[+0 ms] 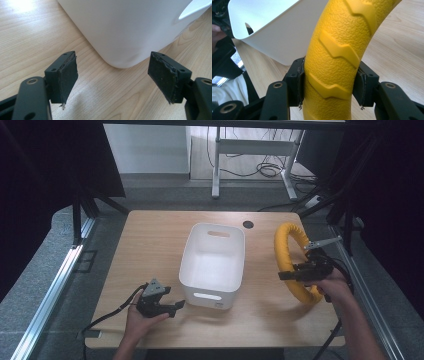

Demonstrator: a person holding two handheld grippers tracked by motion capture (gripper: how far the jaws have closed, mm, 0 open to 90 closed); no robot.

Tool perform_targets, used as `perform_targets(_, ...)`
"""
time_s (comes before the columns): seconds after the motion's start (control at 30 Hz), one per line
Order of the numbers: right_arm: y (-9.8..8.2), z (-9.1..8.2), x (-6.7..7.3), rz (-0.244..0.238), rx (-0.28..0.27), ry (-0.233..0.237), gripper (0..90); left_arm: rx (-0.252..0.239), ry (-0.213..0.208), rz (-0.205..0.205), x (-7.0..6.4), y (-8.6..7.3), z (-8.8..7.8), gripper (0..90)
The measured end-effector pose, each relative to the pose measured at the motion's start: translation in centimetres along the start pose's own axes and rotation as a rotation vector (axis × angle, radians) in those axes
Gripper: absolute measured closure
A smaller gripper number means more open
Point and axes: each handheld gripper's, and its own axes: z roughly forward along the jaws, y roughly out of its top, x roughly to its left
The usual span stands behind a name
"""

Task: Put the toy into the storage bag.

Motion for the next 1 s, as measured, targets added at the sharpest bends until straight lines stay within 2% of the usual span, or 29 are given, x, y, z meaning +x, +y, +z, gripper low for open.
perform_targets(0.37, 0.0, -1.2, -0.5, 0.018, -0.058, -0.003, 50.0, -0.001, 0.002, -0.001, 0.0, 0.0, -0.1, 23.9)
perform_targets(0.63, -0.1, -2.2, -1.0, 0.039, -0.115, 0.018, 50.0, 0.003, 0.0, -0.001, 0.0, 0.0, 0.0, 23.9)
perform_targets(0.67, 0.0, -2.6, -1.1, 0.039, -0.137, 0.03, 50.0, 0.0, 0.001, -0.001, 0.0, 0.0, 0.0, 23.9)
perform_targets(1.0, 0.2, -3.3, -1.1, 0.047, -0.209, 0.065, 50.1, 0.0, 0.003, 0.0, 0.0, 0.0, 0.0, 23.9)
